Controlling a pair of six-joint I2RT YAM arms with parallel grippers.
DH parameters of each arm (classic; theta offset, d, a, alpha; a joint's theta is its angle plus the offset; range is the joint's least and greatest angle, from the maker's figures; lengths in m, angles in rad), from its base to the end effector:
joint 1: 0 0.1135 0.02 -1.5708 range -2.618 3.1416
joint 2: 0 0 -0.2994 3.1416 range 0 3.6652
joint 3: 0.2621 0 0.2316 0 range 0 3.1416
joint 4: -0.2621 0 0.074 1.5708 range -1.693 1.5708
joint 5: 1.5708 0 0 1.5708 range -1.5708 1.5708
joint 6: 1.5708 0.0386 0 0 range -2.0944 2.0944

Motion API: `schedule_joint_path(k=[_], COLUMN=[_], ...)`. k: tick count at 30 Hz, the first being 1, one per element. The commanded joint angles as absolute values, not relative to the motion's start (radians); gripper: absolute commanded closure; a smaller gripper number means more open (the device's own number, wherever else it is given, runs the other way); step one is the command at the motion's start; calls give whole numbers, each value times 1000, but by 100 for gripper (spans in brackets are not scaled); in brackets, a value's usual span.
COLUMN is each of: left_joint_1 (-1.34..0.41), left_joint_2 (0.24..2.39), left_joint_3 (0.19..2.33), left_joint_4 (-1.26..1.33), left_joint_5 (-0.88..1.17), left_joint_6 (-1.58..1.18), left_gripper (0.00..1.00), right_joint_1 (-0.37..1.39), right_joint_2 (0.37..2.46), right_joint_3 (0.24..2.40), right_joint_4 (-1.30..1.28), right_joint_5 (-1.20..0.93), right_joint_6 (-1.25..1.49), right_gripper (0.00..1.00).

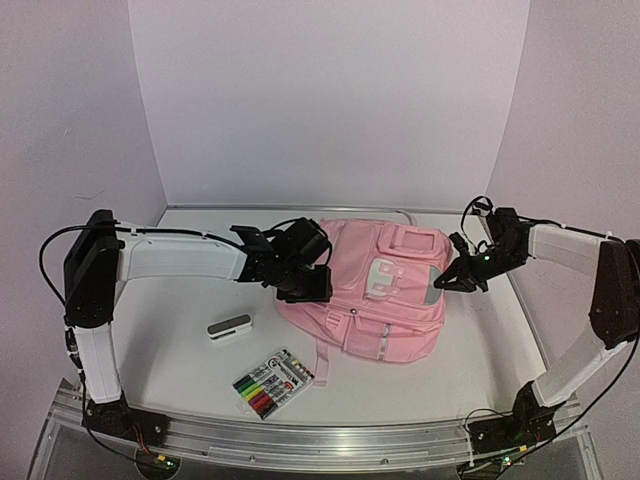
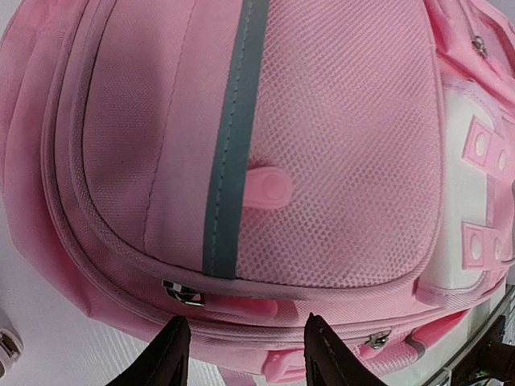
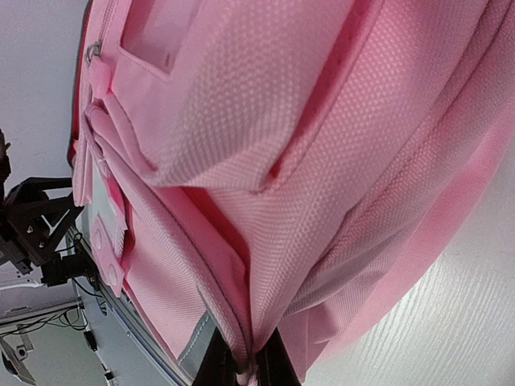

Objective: Pack the student bag
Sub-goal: Unzip the student bag at the center of the board.

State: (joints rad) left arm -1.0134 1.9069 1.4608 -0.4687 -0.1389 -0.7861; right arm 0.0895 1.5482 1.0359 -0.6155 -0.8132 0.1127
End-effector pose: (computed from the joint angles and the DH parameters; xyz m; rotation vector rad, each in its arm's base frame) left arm 0.2240 -0.3493 0.2648 0.2310 2.5599 -0.5737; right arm 0.2771 0.0530 0.2647 -0.2183 2.5601 1.1537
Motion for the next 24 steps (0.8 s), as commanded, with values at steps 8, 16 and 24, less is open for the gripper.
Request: schedule_joint_path(k=[8,16,24], left_joint_1=[-1011,-1009,-1007], left_joint_2=[2042,2095,2028], left_joint_3=[1661,1738,1698], left_joint_4=[-593,-721,-752], left_joint_5=[-256,-318,-373], left_joint_6=[-869,-975,-942], left_gripper=[42,66,95], right_joint_1=[85,85,85], right_joint_2=[1528,1525,1530], right_joint_3=[1054,1057,1065], right_joint_4=[-637,-639,-646], right_joint_5=[-867,-862,-844], right_joint_6=[69,65,52], right_gripper=[100,100,100])
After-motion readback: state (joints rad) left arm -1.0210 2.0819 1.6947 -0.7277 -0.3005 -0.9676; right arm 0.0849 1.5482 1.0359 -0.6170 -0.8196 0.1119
